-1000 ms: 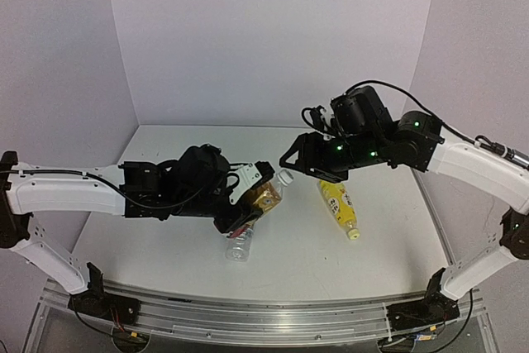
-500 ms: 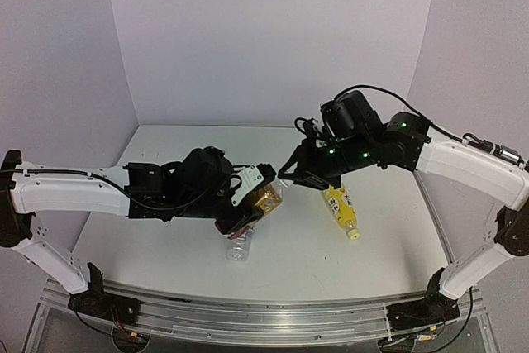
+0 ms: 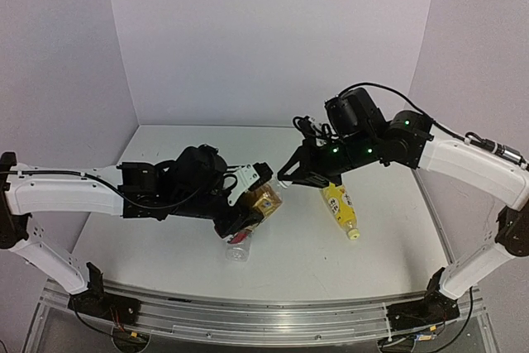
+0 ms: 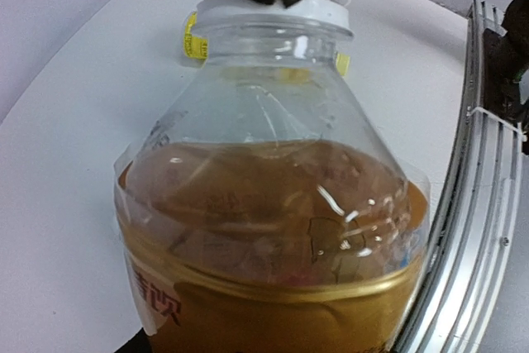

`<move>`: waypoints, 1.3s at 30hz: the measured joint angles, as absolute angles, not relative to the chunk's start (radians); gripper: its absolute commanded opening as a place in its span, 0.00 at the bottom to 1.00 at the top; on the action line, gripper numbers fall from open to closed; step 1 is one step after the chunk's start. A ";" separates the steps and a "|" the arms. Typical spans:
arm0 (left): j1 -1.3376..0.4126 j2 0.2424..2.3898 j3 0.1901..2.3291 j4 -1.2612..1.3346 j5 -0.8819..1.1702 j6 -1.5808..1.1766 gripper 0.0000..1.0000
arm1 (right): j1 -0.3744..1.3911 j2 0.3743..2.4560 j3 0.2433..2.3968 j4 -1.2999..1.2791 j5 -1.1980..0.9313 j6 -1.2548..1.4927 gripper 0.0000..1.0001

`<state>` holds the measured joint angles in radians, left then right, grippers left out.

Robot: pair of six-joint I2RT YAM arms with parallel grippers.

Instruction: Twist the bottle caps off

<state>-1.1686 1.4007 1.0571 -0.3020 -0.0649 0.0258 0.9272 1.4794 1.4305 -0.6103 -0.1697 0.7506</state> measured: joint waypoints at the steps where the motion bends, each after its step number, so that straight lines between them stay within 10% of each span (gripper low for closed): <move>1: -1.166 1.381 1.043 -0.297 -0.028 0.021 0.00 | 0.928 1.471 1.429 -0.612 -0.204 0.705 0.00; 21: -1.176 1.263 0.934 -0.215 0.473 -0.079 0.00 | 0.917 1.361 1.309 -0.603 -0.732 0.052 0.01; 24: -1.177 1.258 0.933 -0.215 0.476 -0.080 0.00 | 0.917 1.361 1.309 -0.593 -0.740 0.035 0.24; 28: -1.177 1.258 0.933 -0.203 0.466 -0.074 0.00 | 0.918 1.361 1.309 -0.592 -0.739 0.034 0.83; 39: -1.171 1.267 0.947 -0.143 0.270 -0.022 0.00 | 0.939 1.336 1.357 -0.625 -0.533 0.114 0.92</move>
<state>-1.1713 1.2670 0.9471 -0.1426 0.2702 -0.0223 0.9394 1.3363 1.3571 -0.6254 -0.5330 0.1142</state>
